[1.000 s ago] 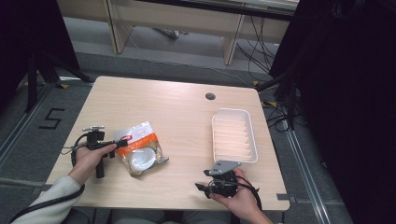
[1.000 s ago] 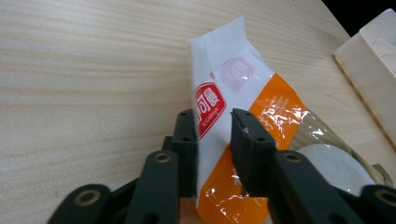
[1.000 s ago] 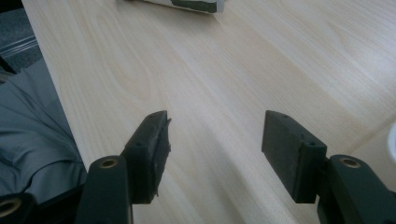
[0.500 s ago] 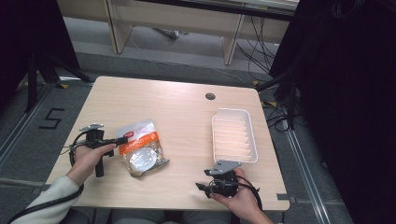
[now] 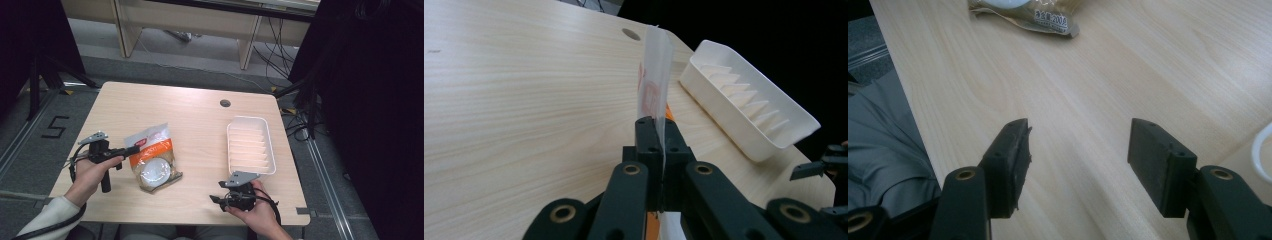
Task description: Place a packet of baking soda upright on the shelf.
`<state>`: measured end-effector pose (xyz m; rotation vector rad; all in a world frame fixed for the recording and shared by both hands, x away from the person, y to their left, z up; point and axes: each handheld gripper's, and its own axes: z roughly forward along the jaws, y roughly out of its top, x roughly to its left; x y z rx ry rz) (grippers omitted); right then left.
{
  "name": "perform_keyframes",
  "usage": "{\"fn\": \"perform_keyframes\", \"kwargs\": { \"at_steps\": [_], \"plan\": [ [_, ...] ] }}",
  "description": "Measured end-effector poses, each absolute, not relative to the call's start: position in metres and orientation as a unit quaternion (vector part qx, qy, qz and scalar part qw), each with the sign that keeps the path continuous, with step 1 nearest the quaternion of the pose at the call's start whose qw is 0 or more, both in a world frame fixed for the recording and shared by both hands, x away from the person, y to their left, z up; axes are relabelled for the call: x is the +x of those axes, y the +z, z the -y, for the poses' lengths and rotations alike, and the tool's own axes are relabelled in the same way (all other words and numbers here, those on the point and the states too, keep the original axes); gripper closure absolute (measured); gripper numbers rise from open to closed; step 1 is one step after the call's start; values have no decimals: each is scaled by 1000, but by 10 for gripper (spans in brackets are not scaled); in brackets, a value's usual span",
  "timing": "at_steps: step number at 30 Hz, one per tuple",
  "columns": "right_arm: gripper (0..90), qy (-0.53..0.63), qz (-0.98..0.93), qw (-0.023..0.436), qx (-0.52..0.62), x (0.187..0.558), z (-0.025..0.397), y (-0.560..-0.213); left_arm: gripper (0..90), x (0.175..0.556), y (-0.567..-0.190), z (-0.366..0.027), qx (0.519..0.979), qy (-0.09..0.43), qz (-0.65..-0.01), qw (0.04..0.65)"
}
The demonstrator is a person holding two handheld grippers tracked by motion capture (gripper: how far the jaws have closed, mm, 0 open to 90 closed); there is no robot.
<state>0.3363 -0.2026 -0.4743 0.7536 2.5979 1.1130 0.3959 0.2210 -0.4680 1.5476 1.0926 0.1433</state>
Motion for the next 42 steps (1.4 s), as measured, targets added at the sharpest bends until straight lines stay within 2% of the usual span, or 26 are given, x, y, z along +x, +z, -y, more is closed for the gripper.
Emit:
{"fn": "perform_keyframes", "kwargs": {
  "at_steps": [8, 17, 30, 34, 36, 42],
  "plan": [
    [427, 377, -883, 104, 258, 335, 201, -475, 892, 382, -455, -206, 687, 73, -422, 587],
    [436, 381, -885, 93, 250, 334, 194, -464, 892, 357, -446, -196, 701, 57, -383, 599],
    [349, 338, -917, 139, 161, 356, 159, -420, 892, 340, -435, -177, 729, 49, -324, 601],
    [346, 329, -918, 172, 140, 368, 152, -401, 892, 337, -432, -171, 733, 42, -313, 602],
    [346, 337, -919, 164, 120, 373, 149, -391, 892, 337, -430, -169, 737, 43, -303, 602],
    [330, 328, -921, 186, 101, 386, 140, -370, 892, 334, -426, -160, 749, 45, -281, 598]
  ]
}}
